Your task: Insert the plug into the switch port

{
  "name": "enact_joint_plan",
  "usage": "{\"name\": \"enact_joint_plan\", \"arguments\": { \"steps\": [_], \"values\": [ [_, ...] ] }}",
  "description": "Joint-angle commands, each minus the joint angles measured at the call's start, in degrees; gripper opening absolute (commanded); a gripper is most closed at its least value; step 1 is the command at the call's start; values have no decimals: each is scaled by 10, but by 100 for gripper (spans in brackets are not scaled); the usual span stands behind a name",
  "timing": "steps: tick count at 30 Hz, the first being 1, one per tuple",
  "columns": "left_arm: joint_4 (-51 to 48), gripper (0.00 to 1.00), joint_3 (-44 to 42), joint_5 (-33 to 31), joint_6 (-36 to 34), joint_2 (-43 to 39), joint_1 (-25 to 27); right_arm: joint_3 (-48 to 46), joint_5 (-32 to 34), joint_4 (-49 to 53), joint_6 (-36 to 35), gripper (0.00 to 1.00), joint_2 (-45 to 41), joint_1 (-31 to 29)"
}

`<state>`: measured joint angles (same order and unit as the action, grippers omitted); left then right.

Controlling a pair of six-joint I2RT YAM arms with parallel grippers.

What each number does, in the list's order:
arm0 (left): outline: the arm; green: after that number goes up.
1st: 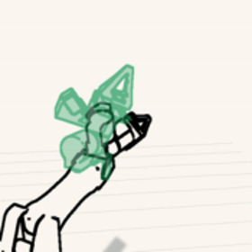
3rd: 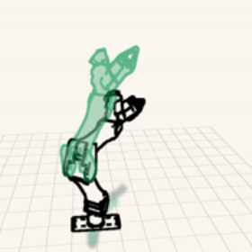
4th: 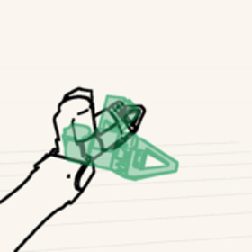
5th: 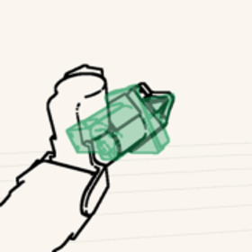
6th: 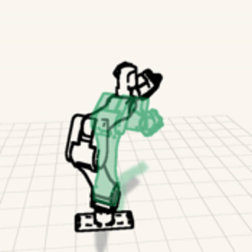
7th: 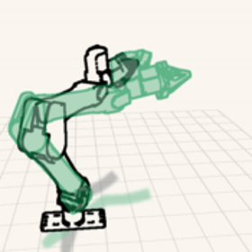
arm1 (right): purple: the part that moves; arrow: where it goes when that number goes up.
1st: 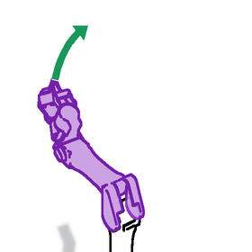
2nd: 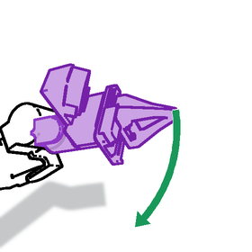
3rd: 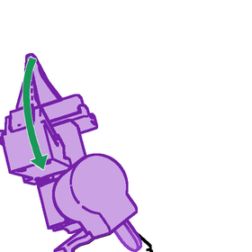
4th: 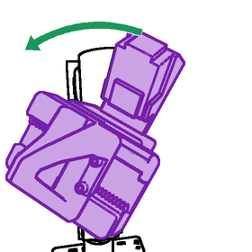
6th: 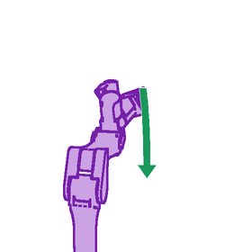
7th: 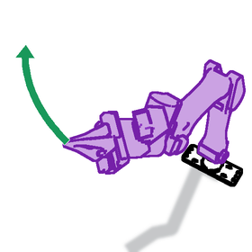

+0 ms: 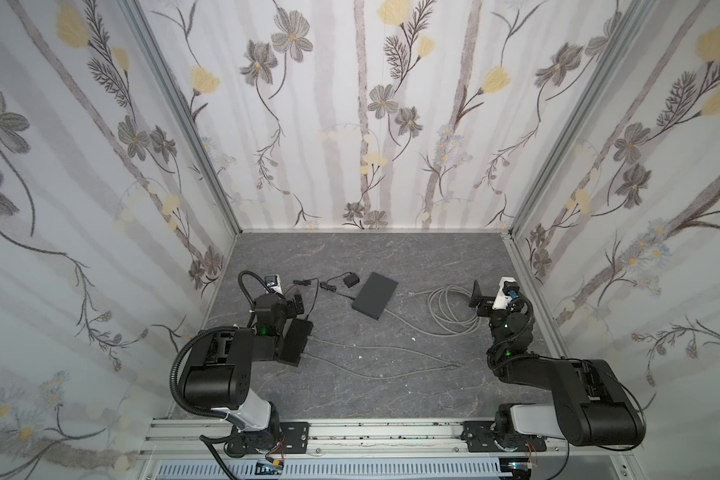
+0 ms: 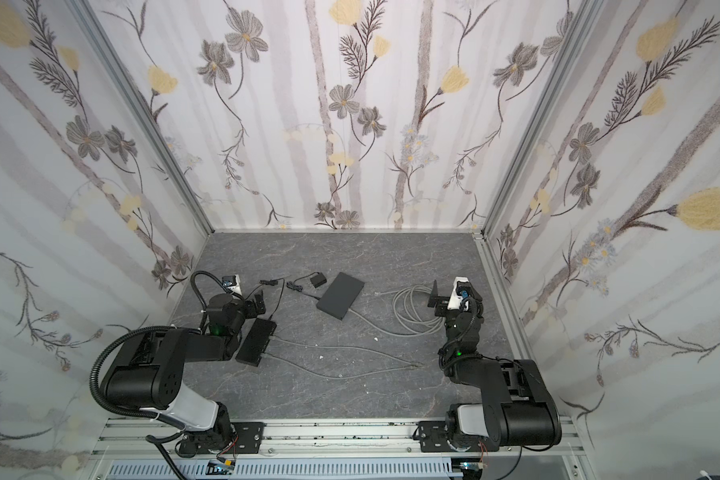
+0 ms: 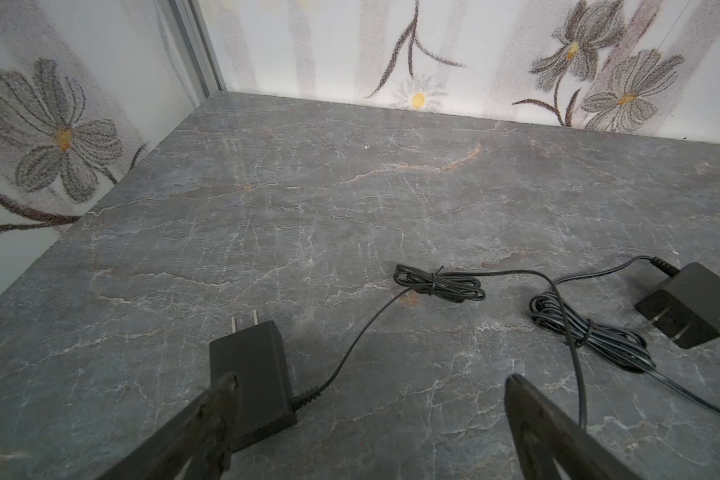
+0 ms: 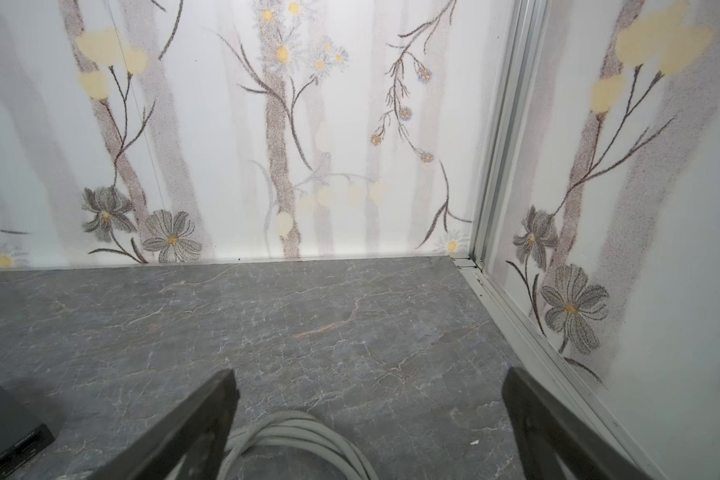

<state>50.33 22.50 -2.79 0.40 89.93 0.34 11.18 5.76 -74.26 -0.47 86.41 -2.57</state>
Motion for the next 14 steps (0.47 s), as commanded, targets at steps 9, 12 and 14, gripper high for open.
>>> {"name": "enact_joint_plan", "arguments": {
  "steps": [9, 12, 14],
  "values": [
    [6, 100, 3, 2, 2, -2, 1, 9, -12, -1, 3, 100, 4, 3],
    [6, 100, 3, 3, 2, -2, 0, 2, -11, -9, 2, 100, 0, 3],
    [6, 100, 3, 2, 2, -2, 0, 1, -9, -14, 2, 100, 1, 2]
  ]
}}
